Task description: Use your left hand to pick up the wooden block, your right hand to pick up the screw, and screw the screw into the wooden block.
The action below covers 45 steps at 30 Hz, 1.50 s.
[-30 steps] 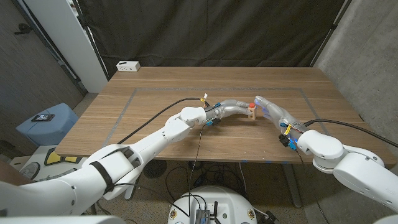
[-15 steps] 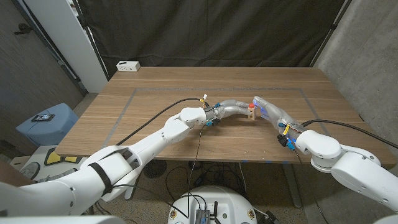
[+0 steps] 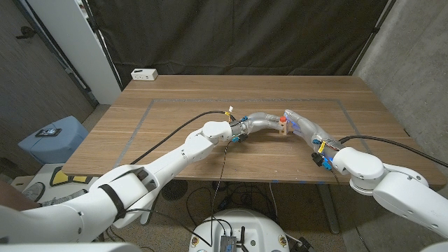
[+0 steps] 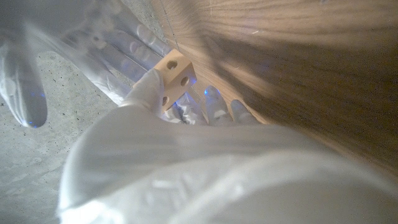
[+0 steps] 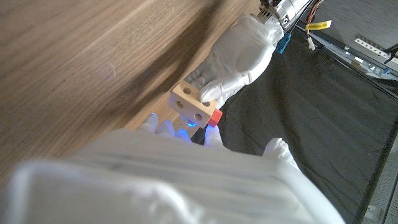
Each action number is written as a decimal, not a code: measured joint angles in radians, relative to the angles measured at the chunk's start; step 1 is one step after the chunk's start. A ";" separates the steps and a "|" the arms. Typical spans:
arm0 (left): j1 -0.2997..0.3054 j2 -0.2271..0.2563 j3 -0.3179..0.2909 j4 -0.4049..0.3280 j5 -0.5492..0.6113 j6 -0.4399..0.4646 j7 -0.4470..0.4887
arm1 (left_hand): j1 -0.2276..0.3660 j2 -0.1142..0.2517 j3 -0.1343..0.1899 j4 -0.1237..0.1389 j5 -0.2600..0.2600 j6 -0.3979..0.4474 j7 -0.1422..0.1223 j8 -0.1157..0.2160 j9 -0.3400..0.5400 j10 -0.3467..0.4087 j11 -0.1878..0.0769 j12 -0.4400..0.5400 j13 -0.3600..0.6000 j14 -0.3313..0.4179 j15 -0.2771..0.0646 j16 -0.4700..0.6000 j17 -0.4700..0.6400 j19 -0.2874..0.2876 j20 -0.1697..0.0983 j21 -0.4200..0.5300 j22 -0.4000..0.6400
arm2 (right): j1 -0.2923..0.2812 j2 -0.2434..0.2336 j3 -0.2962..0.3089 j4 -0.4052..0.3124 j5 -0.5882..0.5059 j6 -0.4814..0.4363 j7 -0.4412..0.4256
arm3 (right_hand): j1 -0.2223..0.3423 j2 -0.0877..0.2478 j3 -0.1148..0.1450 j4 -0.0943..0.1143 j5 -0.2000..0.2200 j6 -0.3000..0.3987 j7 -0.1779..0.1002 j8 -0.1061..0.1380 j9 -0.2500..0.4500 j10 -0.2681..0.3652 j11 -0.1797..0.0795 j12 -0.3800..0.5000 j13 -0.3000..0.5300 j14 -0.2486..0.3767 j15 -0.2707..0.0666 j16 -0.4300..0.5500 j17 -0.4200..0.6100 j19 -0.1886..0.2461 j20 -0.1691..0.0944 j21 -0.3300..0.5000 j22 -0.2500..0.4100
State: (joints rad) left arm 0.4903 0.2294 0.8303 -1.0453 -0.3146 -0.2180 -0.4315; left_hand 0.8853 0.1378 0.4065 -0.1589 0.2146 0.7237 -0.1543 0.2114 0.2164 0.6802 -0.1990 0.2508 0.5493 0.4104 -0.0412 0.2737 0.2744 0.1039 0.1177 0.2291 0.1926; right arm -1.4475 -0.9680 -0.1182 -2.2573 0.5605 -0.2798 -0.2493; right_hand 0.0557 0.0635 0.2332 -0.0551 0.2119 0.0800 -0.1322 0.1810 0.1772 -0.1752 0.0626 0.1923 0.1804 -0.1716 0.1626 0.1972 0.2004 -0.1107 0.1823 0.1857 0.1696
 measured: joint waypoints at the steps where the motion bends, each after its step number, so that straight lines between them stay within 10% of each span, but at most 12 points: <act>1: 0.000 0.000 0.000 0.000 0.000 0.000 0.000 | 0.000 0.000 0.000 0.000 0.000 0.000 0.000 0.000 0.000 0.000 0.000 0.000 0.000 0.000 0.000 0.000 0.000 0.000 0.000 0.000 0.000 | 0.000 0.000 0.000 0.000 0.001 0.000 -0.001 | 0.000 0.000 0.000 0.000 0.000 0.000 0.000 0.000 0.000 0.000 0.000 0.000 0.000 0.000 0.000 0.000 0.000 0.000 0.000 0.000 0.000; 45: -0.006 -0.008 -0.001 0.033 -0.007 -0.019 -0.020 | -0.003 -0.002 0.001 -0.001 0.001 -0.002 -0.002 0.000 0.000 0.002 0.003 0.000 0.000 0.000 0.000 0.000 0.000 0.000 0.000 0.000 0.000 | -0.041 -0.012 0.010 -0.057 0.008 -0.031 -0.046 | 0.000 0.000 0.000 0.000 0.000 0.000 0.000 0.000 -0.001 0.000 0.000 0.000 0.000 0.000 0.000 0.000 0.000 0.000 0.000 0.000 0.000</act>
State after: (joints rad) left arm 0.4844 0.2219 0.8292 -1.0121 -0.3215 -0.2367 -0.4511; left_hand 0.8825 0.1359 0.4070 -0.1594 0.2152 0.7217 -0.1563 0.2115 0.2169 0.6822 -0.1963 0.2508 0.5494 0.4104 -0.0412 0.2737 0.2743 0.1039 0.1177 0.2290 0.1927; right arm -1.4885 -0.9804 -0.1081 -2.3141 0.5685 -0.3105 -0.2958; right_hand 0.0557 0.0635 0.2332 -0.0551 0.2119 0.0801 -0.1323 0.1809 0.1765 -0.1752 0.0626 0.1923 0.1804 -0.1716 0.1626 0.1973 0.2004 -0.1107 0.1823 0.1857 0.1696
